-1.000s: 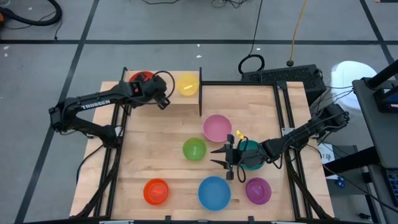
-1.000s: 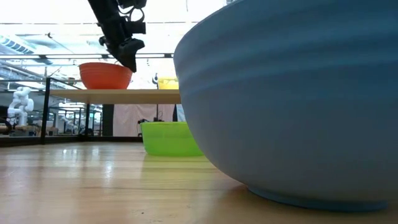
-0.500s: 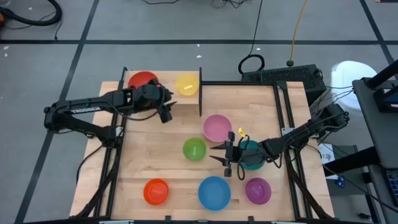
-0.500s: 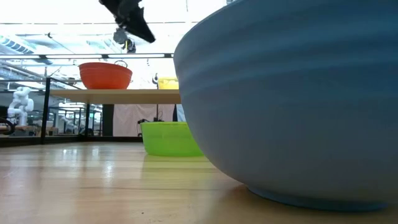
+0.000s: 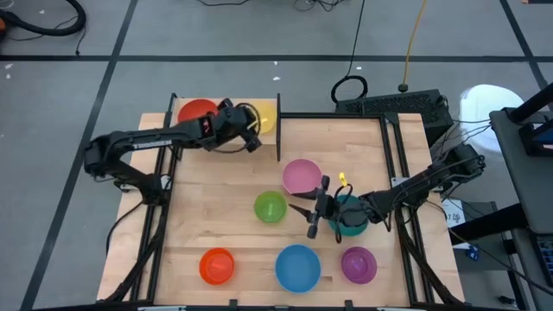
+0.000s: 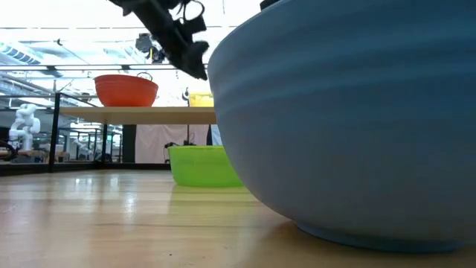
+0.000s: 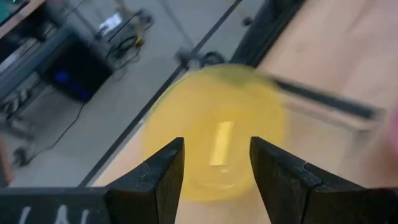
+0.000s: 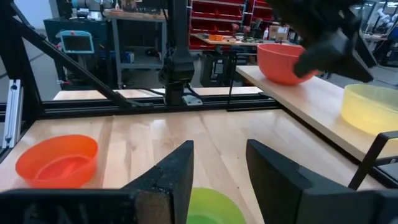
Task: Place and stack bowls onto a shelf
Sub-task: Adjust the yellow bowl on the shelf
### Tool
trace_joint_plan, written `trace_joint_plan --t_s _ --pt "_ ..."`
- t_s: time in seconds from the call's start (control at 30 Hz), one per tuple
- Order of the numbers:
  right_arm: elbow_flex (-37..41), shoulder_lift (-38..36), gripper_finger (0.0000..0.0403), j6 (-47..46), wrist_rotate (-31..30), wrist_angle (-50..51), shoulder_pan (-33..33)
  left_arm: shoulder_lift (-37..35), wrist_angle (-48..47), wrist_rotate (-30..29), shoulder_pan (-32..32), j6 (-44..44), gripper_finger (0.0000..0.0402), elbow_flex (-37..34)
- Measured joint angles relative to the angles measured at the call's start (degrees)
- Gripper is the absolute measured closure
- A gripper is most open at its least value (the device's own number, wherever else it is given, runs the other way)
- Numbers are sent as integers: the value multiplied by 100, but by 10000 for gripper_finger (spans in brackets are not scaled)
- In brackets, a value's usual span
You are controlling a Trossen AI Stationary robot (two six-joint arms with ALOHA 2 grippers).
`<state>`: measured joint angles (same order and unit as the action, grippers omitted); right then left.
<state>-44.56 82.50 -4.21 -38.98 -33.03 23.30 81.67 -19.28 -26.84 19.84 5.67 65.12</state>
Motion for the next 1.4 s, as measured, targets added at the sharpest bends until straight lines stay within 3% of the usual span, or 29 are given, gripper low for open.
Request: trace_joint_plan --t_s 0.27,0.87,1.4 --pt "0 0 264 38 4 16 6 334 -8 -83 394 -172 213 0" --pt "0 0 264 59 7 28 6 330 -422 -1331 -81 -168 213 0" --pt "0 0 264 59 9 30 6 327 -755 -2186 -125 -257 213 0"
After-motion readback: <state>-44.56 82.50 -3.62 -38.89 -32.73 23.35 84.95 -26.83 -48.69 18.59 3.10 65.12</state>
